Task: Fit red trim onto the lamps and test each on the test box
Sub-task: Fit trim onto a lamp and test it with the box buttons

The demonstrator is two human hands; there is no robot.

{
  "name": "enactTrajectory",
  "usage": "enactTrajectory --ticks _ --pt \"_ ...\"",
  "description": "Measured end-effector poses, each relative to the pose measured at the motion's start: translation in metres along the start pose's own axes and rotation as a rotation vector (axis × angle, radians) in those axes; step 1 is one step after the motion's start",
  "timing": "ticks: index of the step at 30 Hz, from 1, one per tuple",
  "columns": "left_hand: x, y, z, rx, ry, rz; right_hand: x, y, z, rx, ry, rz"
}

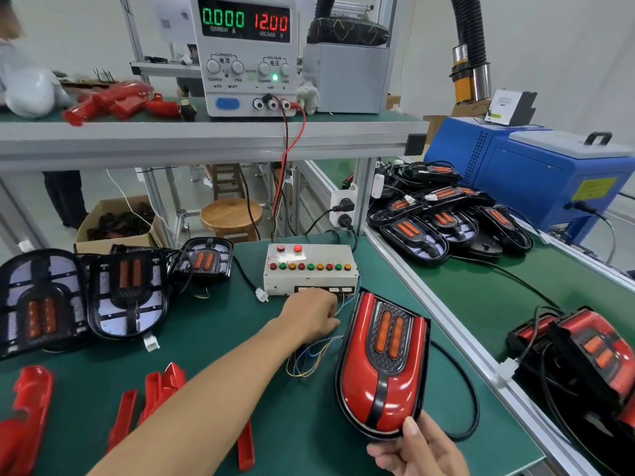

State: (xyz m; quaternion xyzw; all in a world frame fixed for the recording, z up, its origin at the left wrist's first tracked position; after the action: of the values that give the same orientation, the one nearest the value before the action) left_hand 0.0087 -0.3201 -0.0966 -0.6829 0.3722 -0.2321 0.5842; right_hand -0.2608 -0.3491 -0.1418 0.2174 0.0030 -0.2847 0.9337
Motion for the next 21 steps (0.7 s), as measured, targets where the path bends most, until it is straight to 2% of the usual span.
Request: enactTrajectory --ticks 4,6,10,15,21 --pt "-0.003 0.001 0.0 0.063 0.024 -0.018 0.001 -0.003 0.004 0.087 -0.006 -0.044" --pt "-0.006 0.0 0.004 0.047 0.024 -0.047 0.002 -0.004 0.002 0.099 0.004 -0.054" --pt "-0.012 0.003 0.015 -0.049 0.0 0.007 0.002 -0.004 0.001 0.107 0.015 -0.051" --pt "-0.021 -0.011 0.036 -0.182 -0.153 -0.215 0.003 0.0 0.003 0.15 0.014 -0.018" --pt "-0.02 -0.002 0.045 -0.188 -0.233 -0.139 0.003 0.002 0.003 0.139 0.028 -0.014"
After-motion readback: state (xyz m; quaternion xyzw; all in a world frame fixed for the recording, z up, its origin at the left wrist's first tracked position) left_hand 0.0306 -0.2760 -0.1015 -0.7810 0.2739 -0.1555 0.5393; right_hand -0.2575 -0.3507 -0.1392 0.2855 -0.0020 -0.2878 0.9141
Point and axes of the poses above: each hand's wrist, its own x-axis towards the middle knuckle, its own y-axis out of the palm, z = x × y, the point moved 7 cm from there along x, towards the middle knuckle, and after that the axes turned 6 degrees about z, right-handed, at the moved point
